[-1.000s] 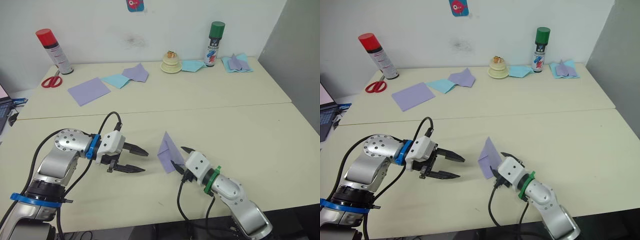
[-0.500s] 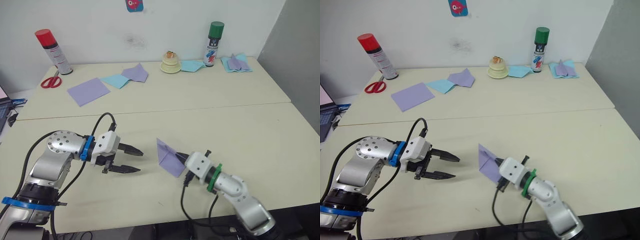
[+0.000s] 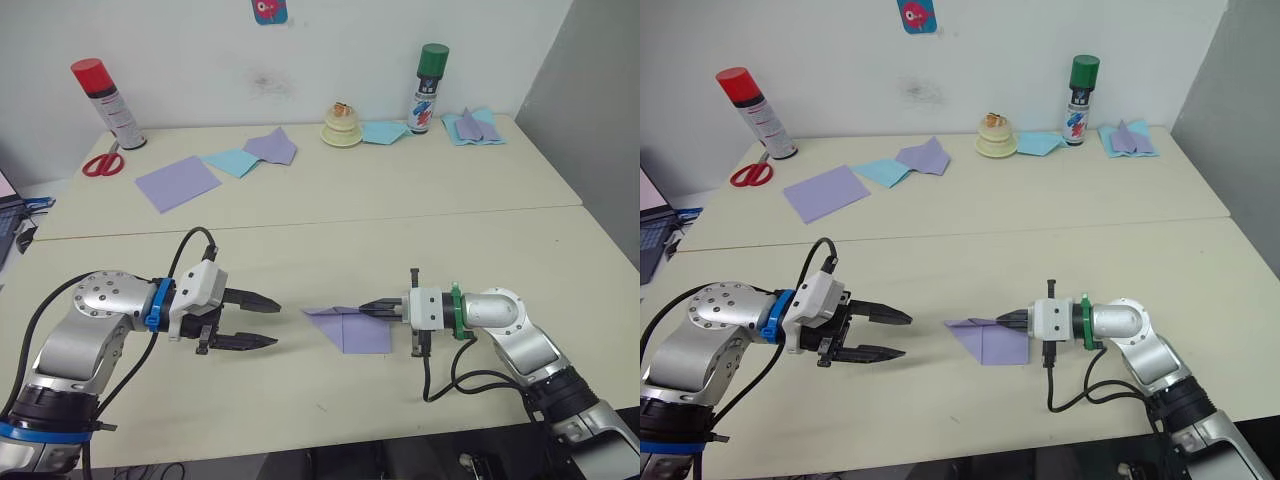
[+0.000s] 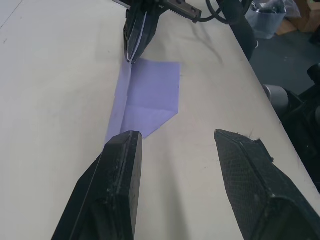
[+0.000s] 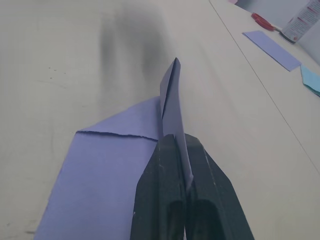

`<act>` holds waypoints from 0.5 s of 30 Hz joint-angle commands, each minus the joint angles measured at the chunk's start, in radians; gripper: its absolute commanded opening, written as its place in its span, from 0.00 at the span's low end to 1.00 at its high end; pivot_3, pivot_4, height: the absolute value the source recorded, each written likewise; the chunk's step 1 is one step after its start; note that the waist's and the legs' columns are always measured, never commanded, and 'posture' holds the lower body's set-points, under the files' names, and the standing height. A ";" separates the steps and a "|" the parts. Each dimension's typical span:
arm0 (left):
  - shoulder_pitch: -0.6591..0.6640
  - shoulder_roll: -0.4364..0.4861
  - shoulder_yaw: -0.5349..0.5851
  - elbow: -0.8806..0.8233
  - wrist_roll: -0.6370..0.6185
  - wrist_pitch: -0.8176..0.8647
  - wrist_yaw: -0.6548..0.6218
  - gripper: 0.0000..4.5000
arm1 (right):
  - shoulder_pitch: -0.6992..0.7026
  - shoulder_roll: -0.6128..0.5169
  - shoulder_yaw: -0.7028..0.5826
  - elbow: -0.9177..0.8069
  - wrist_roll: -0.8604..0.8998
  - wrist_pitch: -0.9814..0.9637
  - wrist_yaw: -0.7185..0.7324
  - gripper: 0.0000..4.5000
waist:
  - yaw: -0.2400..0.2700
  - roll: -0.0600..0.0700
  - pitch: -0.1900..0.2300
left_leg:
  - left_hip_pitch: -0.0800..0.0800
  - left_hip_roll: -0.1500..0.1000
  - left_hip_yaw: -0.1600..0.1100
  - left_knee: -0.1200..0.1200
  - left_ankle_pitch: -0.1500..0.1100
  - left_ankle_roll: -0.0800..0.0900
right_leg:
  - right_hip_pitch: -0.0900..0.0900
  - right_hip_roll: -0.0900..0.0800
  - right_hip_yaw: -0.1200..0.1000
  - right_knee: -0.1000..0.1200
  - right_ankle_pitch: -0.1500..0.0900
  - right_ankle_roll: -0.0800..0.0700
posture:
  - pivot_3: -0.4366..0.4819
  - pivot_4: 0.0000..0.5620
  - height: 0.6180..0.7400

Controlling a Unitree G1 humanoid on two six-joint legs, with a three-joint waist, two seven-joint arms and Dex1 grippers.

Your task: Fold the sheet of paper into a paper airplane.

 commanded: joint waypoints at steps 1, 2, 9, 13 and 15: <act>-0.001 0.015 0.028 -0.055 -0.033 0.029 0.017 0.58 | -0.021 0.013 -0.012 0.021 0.015 -0.023 0.019 0.01 | 0.000 0.000 0.000 | 0.000 0.000 0.000 0.000 0.000 0.000 | 0.000 0.000 0.000 0.000 0.000 0.000 | 0.48 0.27 1.00; -0.002 0.015 0.026 -0.059 -0.033 0.037 0.020 0.58 | -0.021 0.014 -0.015 0.025 0.014 -0.019 0.020 0.01 | 0.000 0.000 0.000 | 0.000 0.000 0.000 0.000 0.000 0.000 | 0.000 0.000 0.000 0.000 0.000 0.000 | 0.48 0.27 1.00; -0.015 0.014 0.006 -0.056 -0.017 0.048 0.023 0.58 | -0.018 0.020 -0.039 0.013 0.049 0.020 0.035 0.09 | 0.001 0.000 0.000 | 0.000 0.000 0.000 0.000 0.000 0.000 | 0.000 0.000 0.000 0.000 0.000 0.000 | 0.48 0.27 1.00; -0.018 0.022 -0.006 -0.045 0.005 0.040 0.017 0.58 | -0.029 -0.001 -0.048 -0.065 0.069 0.080 0.049 0.37 | 0.001 0.000 0.000 | 0.000 0.000 0.000 0.000 0.000 0.000 | 0.000 0.000 0.000 0.000 0.000 0.000 | 0.48 0.27 1.00; -0.017 0.026 -0.008 -0.044 0.011 0.041 0.016 0.58 | -0.030 -0.028 -0.055 -0.160 0.101 0.160 0.069 0.44 | 0.001 0.001 0.001 | 0.000 0.000 0.000 0.000 0.000 0.000 | 0.000 0.000 0.000 0.000 0.000 0.000 | 0.48 0.27 1.00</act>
